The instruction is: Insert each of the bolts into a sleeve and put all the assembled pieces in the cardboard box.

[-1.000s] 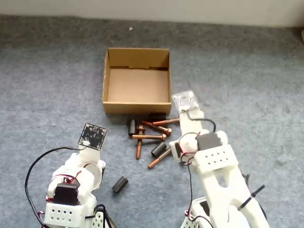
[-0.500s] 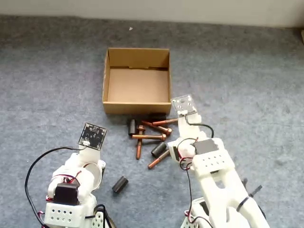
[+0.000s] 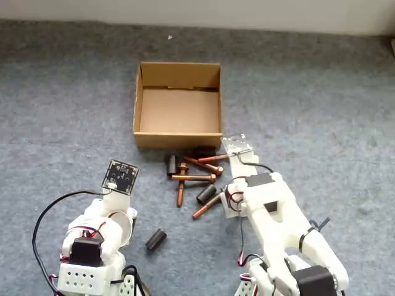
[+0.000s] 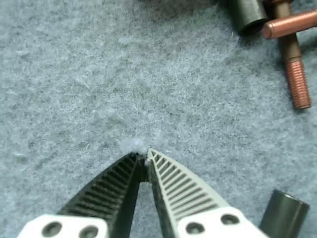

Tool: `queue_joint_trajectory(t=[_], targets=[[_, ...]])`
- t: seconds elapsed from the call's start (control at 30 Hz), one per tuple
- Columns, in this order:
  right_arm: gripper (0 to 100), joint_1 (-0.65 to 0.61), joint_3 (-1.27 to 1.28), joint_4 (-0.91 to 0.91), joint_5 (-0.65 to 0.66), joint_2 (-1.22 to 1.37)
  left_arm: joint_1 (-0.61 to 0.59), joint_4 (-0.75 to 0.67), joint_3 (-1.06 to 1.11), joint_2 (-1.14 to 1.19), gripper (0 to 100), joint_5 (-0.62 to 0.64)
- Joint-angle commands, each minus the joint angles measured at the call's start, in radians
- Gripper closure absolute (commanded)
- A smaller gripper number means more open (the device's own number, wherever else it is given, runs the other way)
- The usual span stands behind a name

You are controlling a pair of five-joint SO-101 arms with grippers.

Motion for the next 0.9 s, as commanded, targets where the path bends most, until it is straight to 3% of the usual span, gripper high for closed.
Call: queue_joint_trajectory(t=[0.0, 0.2, 0.37, 0.53, 0.77, 0.87], targets=[[94.7, -0.016, -0.001, -0.039, 0.002, 0.036, -0.013, -0.009, 0.019, -0.007, 98, -0.002], [99.2, -0.018, -0.001, 0.033, 0.002, -0.031, -0.013, -0.015, 0.019, -0.007, 98, -0.002], [99.2, -0.015, 0.036, 0.108, 0.002, -0.366, -0.015, -0.017, 0.008, -0.008, 98, -0.002], [99.3, 0.070, 0.173, 0.073, 0.000, -0.628, -0.039, -0.069, -0.027, -0.008, 98, -0.005], [99.3, 0.151, 0.208, 0.071, -0.008, -0.677, -0.113, -0.239, -0.065, -0.008, 98, -0.008], [99.3, 0.179, 0.205, 0.071, -0.049, -0.682, -0.101, -0.238, -0.168, -0.007, 98, -0.124]])
